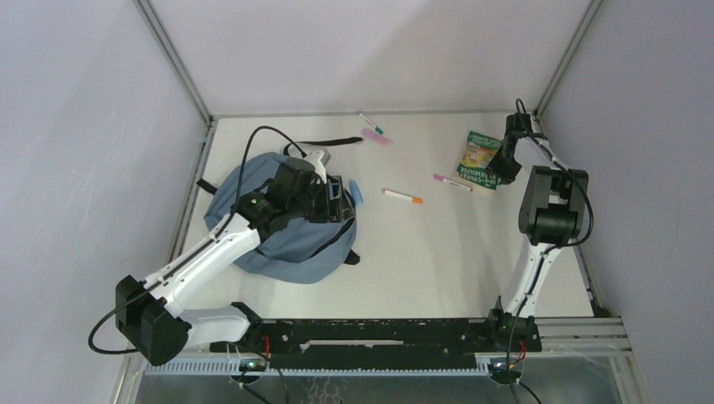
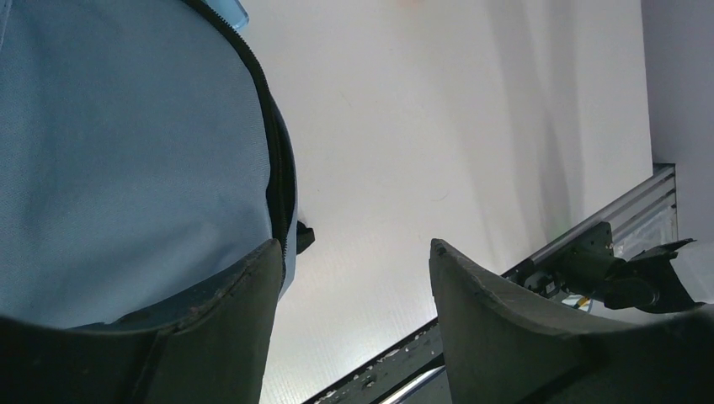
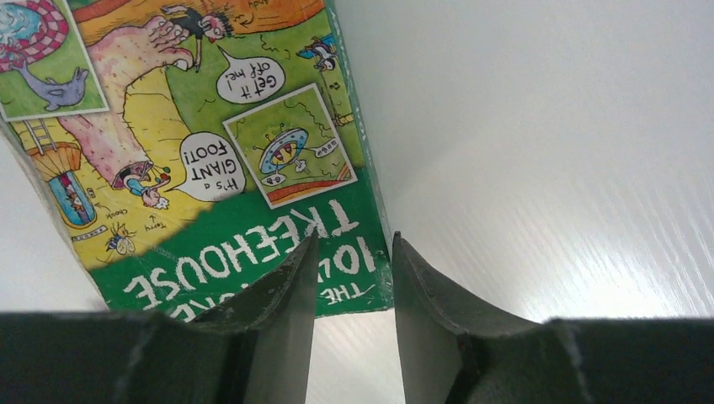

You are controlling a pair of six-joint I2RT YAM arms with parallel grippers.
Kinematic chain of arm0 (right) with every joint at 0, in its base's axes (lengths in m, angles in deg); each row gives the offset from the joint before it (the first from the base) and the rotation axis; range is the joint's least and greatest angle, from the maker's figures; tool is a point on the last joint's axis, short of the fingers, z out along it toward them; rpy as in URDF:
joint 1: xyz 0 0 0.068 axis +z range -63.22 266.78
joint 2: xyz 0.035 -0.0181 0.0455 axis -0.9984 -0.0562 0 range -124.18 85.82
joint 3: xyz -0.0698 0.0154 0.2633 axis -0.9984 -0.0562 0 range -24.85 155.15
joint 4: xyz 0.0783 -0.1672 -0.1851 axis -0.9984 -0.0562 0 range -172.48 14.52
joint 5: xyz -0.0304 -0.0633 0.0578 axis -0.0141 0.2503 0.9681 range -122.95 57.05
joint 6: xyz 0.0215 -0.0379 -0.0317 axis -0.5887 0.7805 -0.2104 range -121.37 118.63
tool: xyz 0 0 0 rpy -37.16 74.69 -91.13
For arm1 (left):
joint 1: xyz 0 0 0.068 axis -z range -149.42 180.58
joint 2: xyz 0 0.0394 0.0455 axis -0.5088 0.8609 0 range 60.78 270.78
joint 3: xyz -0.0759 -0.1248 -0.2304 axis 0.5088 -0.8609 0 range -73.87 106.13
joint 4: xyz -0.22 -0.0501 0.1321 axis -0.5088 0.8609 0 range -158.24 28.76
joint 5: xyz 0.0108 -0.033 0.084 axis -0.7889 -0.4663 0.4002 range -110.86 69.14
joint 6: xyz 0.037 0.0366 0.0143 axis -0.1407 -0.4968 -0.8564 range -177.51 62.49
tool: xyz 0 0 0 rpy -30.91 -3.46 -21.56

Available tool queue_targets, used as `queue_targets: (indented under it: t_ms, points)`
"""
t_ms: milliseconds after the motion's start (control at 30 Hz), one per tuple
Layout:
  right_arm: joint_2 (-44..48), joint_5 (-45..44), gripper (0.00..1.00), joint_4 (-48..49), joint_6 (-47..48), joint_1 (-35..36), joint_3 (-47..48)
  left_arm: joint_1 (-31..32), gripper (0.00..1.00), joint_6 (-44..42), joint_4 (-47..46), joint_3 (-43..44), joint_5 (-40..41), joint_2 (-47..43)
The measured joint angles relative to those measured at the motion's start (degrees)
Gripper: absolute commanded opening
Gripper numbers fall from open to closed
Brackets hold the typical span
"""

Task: Pack the student bag
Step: Move the book to the center of the board.

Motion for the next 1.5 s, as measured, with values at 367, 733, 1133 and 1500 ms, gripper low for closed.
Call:
queue_targets:
  t_ms: [367, 733, 1133, 1500]
  points:
    - [12.90, 2.05, 0.46, 3.85, -0.31, 3.02, -18.49, 0.00, 0.69, -1.29, -0.31, -2.01, -0.02, -0.63]
    - [17.62, 19.50, 0.47, 13.35, -14.05, 15.10, -29.73, 0.00, 0.69, -1.22, -0.87, -5.81, 0.04, -4.11]
    - [21.18, 20.22, 0.67, 16.85, -17.77, 19.96, -30.34, 0.00, 0.72, -1.16, -0.87, -7.45, 0.44, -7.48]
    - [24.55, 6.08, 0.76, 10.32, -1.40, 13.60, -22.67, 1.01, 0.70, 0.76, -5.16, -3.23, -4.04, 3.56]
